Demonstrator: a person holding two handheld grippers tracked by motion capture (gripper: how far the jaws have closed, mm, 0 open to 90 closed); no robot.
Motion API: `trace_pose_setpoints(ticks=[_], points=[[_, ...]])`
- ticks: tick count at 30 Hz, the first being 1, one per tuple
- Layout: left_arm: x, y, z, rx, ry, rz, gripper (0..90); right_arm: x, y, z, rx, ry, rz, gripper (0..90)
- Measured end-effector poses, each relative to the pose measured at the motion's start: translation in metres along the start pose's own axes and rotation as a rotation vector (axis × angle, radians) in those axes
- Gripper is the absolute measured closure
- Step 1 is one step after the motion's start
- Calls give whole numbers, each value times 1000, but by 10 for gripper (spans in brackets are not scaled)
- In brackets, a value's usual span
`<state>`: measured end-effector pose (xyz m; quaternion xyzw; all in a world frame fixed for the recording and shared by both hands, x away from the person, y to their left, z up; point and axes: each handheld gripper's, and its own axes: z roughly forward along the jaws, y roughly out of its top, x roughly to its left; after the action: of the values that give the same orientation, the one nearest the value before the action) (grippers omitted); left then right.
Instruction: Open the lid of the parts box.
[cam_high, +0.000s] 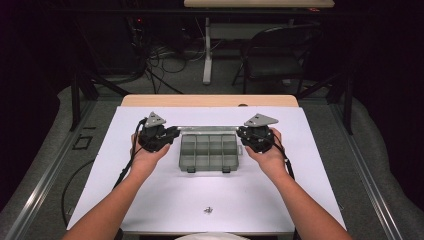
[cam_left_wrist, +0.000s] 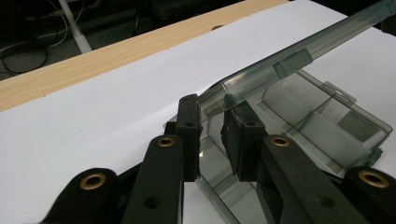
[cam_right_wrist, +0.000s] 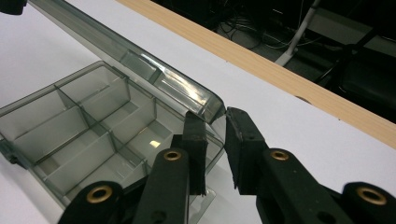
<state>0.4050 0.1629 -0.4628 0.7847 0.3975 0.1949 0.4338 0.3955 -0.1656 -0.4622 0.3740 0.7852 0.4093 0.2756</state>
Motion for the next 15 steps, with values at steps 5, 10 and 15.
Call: trace_pose_setpoints(ticks=[5,10,15], points=[[2,4,3,-10,5,-25,775,-5,7,5,1,-5,14,788],[4,9,6,-13,14,-42,781,-9,10,8,-2,1,34,802],[7,14,9,-7,25,-46,787,-14,14,13,-3,-1,50,817]])
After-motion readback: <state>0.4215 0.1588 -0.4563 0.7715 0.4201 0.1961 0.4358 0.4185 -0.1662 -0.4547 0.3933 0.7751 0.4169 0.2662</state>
